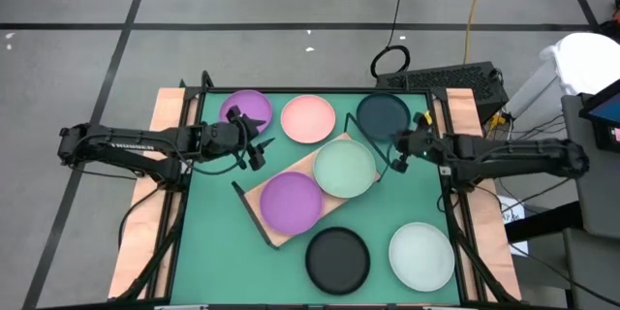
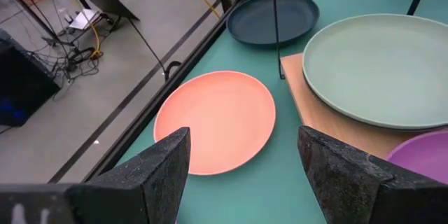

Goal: Place and stack plates onto a shelf
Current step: Stack the blue plate on top of the violet plate on the shelf

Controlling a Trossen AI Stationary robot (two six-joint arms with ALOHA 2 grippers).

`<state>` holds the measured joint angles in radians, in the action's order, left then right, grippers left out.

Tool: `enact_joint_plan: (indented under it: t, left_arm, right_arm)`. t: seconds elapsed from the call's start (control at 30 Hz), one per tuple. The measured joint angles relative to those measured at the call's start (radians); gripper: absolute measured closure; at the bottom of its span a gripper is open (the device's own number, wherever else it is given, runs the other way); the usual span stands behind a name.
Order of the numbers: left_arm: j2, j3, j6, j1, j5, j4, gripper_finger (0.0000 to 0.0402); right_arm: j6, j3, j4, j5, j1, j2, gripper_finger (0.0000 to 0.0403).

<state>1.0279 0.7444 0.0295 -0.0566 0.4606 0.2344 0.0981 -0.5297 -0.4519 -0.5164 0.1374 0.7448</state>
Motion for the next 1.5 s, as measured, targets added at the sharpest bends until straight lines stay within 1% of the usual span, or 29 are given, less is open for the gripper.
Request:
enact_joint_plan:
  t: [0.17, 0.3, 0.4, 0.53, 0.73, 1.0, 1.2, 1.33, 1.5]
  left_arm:
    - [0.000, 0.000, -0.008, 0.001, -0.020, 0.000, 0.0133]
    - [0.000, 0.000, -0.018, 0.002, -0.020, 0.000, 0.0133]
    - [0.000, 0.000, -0.025, 0.002, -0.020, 0.000, 0.0133]
    - [0.000, 0.000, -0.026, 0.002, -0.020, 0.000, 0.0133]
    - [0.000, 0.000, -0.027, 0.002, -0.020, 0.000, 0.0133]
    - [0.000, 0.000, -0.030, 0.012, -0.019, 0.001, 0.0133]
    - [0.000, 0.000, -0.033, 0.015, -0.019, 0.000, 0.0133]
    - [0.000, 0.000, -0.032, 0.014, -0.019, 0.000, 0.0133]
    - [0.000, 0.000, -0.028, 0.014, -0.019, 0.000, 0.0133]
  right_arm:
    - [0.170, 0.000, -0.006, 0.097, 0.112, 0.013, 0.0395]
    - [0.349, 0.000, -0.016, 0.162, 0.183, 0.056, 0.0377]
    - [0.441, 0.000, -0.016, 0.213, 0.230, 0.101, 0.0364]
    - [0.490, 0.000, -0.014, 0.247, 0.285, 0.179, 0.0354]
    - [0.525, 0.000, -0.016, 0.338, 0.347, 0.292, 0.0340]
    - [0.519, 0.000, -0.015, 0.379, 0.367, 0.325, 0.0304]
    - [0.537, 0.000, -0.003, 0.344, 0.386, 0.371, 0.0275]
    - [0.555, 0.000, 0.023, 0.279, 0.387, 0.400, 0.0277]
    - [0.570, 0.000, 0.022, 0.279, 0.387, 0.426, 0.0307]
